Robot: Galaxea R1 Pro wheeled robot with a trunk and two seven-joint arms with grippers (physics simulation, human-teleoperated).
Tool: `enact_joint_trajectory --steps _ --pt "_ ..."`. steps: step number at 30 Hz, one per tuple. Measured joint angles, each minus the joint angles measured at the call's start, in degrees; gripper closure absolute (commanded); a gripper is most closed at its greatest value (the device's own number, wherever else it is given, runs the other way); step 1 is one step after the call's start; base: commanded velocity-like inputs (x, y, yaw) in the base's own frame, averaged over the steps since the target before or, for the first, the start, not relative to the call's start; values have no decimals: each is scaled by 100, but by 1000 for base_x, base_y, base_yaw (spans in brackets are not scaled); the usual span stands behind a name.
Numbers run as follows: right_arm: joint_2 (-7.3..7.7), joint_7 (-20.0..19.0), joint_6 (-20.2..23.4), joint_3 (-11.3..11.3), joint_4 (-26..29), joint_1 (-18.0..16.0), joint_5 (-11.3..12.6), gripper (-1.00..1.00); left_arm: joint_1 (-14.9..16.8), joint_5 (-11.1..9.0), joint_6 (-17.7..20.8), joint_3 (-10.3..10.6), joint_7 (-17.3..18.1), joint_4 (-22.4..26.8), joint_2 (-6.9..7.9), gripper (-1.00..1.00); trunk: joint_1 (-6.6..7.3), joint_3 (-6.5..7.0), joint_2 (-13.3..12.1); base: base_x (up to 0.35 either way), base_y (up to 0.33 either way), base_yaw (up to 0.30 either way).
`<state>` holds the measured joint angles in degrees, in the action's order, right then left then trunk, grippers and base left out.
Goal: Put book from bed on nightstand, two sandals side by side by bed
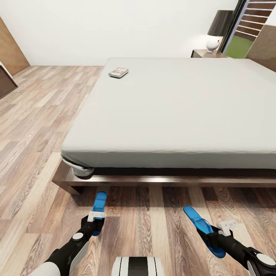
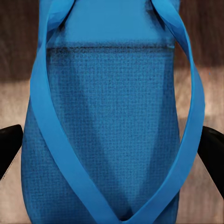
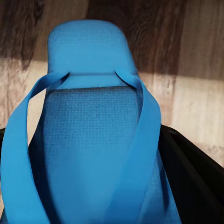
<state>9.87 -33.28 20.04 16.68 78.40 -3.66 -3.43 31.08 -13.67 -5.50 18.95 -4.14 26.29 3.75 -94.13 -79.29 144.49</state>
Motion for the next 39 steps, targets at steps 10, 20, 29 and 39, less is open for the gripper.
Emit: enact_joint_trajectory --steps 10,20,29,39 --pt "-1 -1 1 0 1 0 0 100 -2 0 -1 1 1 -1 -3 100 0 0 0 33 15 0" --pt "3 -1 -6 0 3 0 -3 100 -9 -2 -1 4 2 -1 -4 100 -3 -22 1 6 1 0" --pt "-22 -151 226 9 759 294 -8 100 -9 0 -9 6 -3 6 -4 100 -8 -67 4 0 0 0" --pt "-21 -183 527 20 1106 403 -5 100 -9 -2 -11 2 -3 7 -2 100 -18 -155 9 0 0 0"
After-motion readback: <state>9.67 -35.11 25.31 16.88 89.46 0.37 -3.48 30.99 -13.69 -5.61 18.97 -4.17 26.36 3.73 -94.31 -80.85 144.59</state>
